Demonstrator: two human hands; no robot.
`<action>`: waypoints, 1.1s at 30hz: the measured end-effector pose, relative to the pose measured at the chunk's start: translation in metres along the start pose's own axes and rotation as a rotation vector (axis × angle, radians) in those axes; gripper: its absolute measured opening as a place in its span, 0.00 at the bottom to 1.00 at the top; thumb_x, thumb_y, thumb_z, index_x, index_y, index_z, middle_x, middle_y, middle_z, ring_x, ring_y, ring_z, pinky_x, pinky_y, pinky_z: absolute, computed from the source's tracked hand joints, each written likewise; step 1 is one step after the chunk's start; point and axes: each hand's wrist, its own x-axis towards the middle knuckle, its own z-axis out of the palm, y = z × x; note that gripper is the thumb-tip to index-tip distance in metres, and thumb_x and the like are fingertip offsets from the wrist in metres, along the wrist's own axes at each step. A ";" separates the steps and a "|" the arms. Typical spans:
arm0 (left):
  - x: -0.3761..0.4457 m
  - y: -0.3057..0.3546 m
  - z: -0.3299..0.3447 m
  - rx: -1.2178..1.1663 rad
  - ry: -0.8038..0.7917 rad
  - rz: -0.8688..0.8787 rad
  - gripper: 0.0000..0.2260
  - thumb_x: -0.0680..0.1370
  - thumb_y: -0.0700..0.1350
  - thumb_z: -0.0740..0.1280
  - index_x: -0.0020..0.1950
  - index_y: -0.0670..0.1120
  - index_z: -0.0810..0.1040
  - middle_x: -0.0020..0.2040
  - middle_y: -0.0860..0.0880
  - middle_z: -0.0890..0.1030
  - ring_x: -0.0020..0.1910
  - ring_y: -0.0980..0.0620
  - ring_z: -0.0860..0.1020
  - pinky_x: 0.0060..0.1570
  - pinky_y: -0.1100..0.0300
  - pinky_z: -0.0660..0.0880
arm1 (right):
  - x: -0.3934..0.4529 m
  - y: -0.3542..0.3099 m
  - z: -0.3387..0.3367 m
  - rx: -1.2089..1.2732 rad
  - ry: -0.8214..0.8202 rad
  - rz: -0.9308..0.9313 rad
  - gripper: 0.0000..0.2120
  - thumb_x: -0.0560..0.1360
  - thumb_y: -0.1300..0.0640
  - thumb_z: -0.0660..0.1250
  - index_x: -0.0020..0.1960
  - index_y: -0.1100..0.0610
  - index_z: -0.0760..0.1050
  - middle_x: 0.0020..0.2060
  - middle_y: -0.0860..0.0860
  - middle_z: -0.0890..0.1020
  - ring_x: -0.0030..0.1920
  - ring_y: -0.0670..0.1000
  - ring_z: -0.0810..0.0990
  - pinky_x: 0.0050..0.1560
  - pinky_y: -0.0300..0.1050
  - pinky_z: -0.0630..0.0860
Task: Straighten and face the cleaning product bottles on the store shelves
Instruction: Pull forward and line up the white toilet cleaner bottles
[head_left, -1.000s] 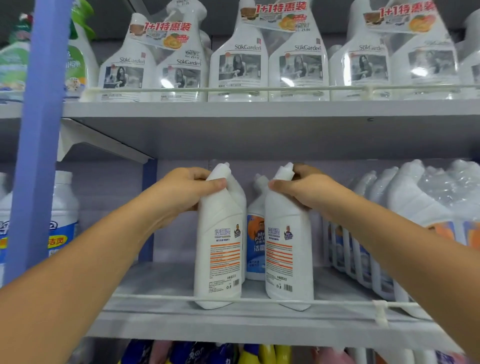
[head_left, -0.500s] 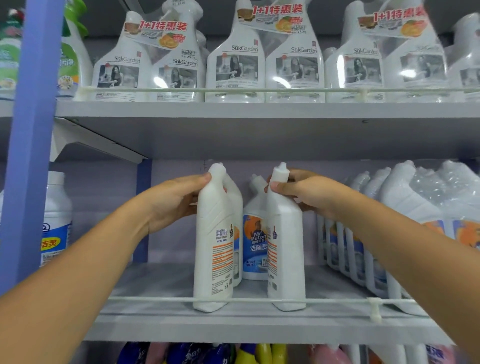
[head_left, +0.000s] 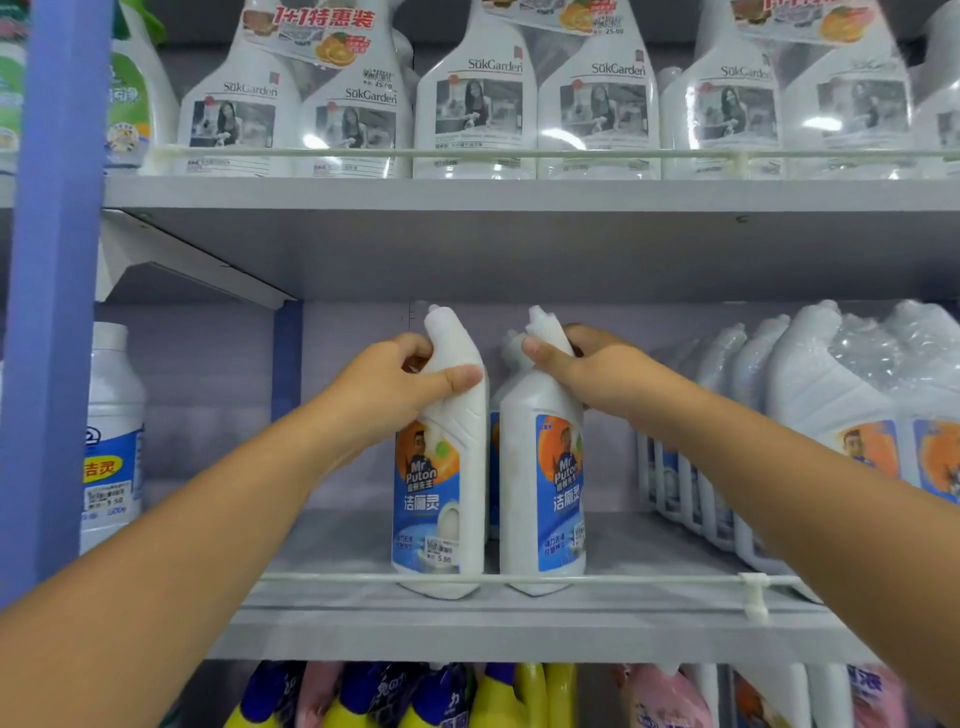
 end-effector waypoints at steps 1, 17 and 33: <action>-0.002 -0.003 0.000 0.038 -0.008 0.013 0.19 0.74 0.59 0.74 0.62 0.55 0.76 0.52 0.56 0.82 0.49 0.58 0.82 0.39 0.65 0.76 | -0.003 0.002 -0.003 0.112 -0.090 0.027 0.21 0.79 0.36 0.64 0.63 0.50 0.74 0.53 0.50 0.84 0.52 0.51 0.85 0.55 0.51 0.82; -0.006 -0.018 -0.001 0.605 -0.092 0.193 0.34 0.71 0.60 0.76 0.72 0.55 0.65 0.64 0.58 0.69 0.63 0.56 0.70 0.62 0.54 0.75 | 0.010 0.026 0.005 0.212 -0.136 0.003 0.26 0.73 0.50 0.77 0.65 0.49 0.70 0.50 0.49 0.86 0.44 0.48 0.87 0.40 0.44 0.84; -0.011 -0.032 0.010 0.314 -0.079 0.146 0.31 0.74 0.53 0.76 0.72 0.59 0.66 0.64 0.62 0.68 0.57 0.55 0.78 0.53 0.56 0.82 | 0.016 0.040 0.025 0.178 -0.055 0.028 0.25 0.76 0.48 0.74 0.69 0.46 0.68 0.50 0.44 0.83 0.44 0.44 0.84 0.29 0.32 0.74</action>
